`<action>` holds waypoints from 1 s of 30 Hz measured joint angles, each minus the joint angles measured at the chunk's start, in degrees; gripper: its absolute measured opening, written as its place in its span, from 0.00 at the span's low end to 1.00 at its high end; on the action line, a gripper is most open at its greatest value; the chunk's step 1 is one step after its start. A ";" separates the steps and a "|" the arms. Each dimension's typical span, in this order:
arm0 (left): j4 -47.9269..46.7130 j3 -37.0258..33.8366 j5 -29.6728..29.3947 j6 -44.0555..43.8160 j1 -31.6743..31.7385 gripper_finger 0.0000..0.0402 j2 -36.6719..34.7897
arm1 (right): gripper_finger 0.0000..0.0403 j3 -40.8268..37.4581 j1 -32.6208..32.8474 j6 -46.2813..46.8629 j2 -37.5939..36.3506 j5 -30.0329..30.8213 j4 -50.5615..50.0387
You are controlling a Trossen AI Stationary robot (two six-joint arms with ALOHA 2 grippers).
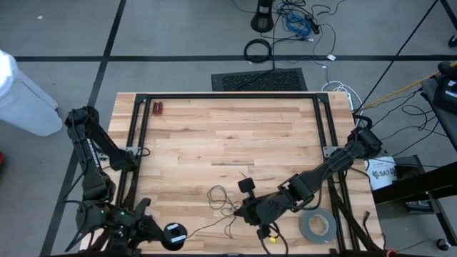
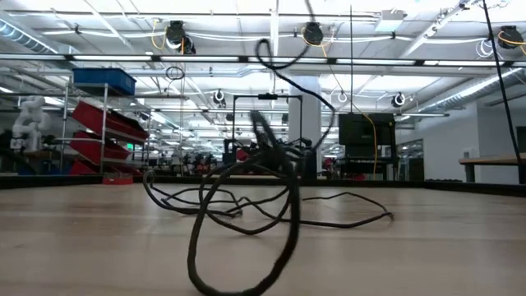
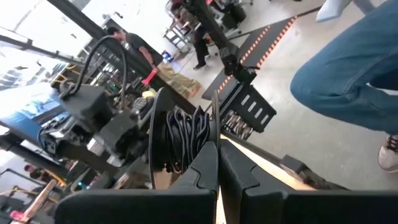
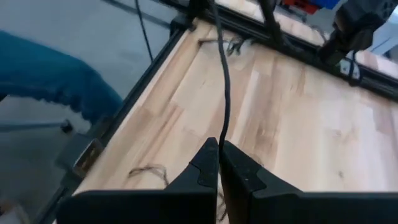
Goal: Coil cords
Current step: Coil the black wire on the spool
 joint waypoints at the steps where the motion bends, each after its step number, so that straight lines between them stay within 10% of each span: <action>1: 0.08 0.00 0.29 0.00 0.00 0.00 0.00 | 0.00 0.00 -0.31 -0.63 0.37 -0.01 0.61; 30: 7.62 -0.09 22.47 2.51 8.55 0.00 1.94 | 0.00 0.00 -10.73 -6.65 7.18 -3.69 35.25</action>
